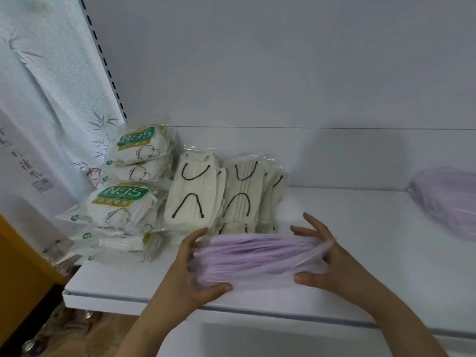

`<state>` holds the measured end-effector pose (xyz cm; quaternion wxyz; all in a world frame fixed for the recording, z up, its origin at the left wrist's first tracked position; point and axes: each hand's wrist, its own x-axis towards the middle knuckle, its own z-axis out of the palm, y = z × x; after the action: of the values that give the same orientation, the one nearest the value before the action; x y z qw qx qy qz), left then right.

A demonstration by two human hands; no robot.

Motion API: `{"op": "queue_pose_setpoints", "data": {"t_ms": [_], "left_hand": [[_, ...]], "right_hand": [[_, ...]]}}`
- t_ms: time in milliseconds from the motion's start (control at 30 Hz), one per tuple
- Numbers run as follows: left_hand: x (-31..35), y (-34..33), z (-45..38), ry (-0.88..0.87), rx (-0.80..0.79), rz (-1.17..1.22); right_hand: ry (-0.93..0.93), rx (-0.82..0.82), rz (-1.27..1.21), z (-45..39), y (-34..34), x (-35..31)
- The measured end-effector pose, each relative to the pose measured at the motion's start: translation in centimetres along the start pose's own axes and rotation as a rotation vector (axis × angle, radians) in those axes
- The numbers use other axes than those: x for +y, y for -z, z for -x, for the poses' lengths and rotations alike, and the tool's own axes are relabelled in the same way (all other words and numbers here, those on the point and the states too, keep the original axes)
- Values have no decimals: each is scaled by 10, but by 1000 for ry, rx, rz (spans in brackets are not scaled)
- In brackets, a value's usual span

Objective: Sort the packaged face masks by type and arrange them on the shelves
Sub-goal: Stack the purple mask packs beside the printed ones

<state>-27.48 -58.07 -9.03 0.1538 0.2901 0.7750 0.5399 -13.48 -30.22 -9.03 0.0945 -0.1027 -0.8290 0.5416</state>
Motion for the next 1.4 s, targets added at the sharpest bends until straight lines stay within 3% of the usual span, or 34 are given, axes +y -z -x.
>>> {"op": "queue_pose_setpoints", "data": {"t_ms": [67, 200, 367, 600, 733, 967, 1033, 1100, 1167, 1233, 1333, 1400], "left_hand": [[-2, -2, 4, 13, -37, -38], [6, -10, 8, -26, 40, -117], [34, -50, 0, -120, 16, -2], [74, -153, -45, -263, -274, -107], [85, -218, -48, -198, -285, 15], [150, -330, -69, -37, -245, 272], [166, -363, -89, 15, -242, 249], [171, -397, -108, 18, -217, 139], [169, -425, -122, 18, -136, 57], [168, -448, -125, 32, -129, 37], [162, -472, -116, 6, -142, -93], [160, -479, -113, 2, -122, -132]], "right_hand": [[-22, 16, 9, 2, -4, -1], [-51, 236, -25, 8, -6, -10], [-77, 182, -194, 37, 24, -21], [-274, 780, -106, 109, 88, -5], [-326, 916, -139, 150, 125, 28], [-185, 888, -14, 148, 258, 60], [-201, 819, 11, 143, 305, 70], [-228, 810, 244, 134, 342, 84], [-158, 802, 620, 120, 352, 99], [-92, 613, 855, 108, 341, 120], [-171, 344, 965, 107, 322, 156], [-238, 343, 944, 116, 320, 164]]}}
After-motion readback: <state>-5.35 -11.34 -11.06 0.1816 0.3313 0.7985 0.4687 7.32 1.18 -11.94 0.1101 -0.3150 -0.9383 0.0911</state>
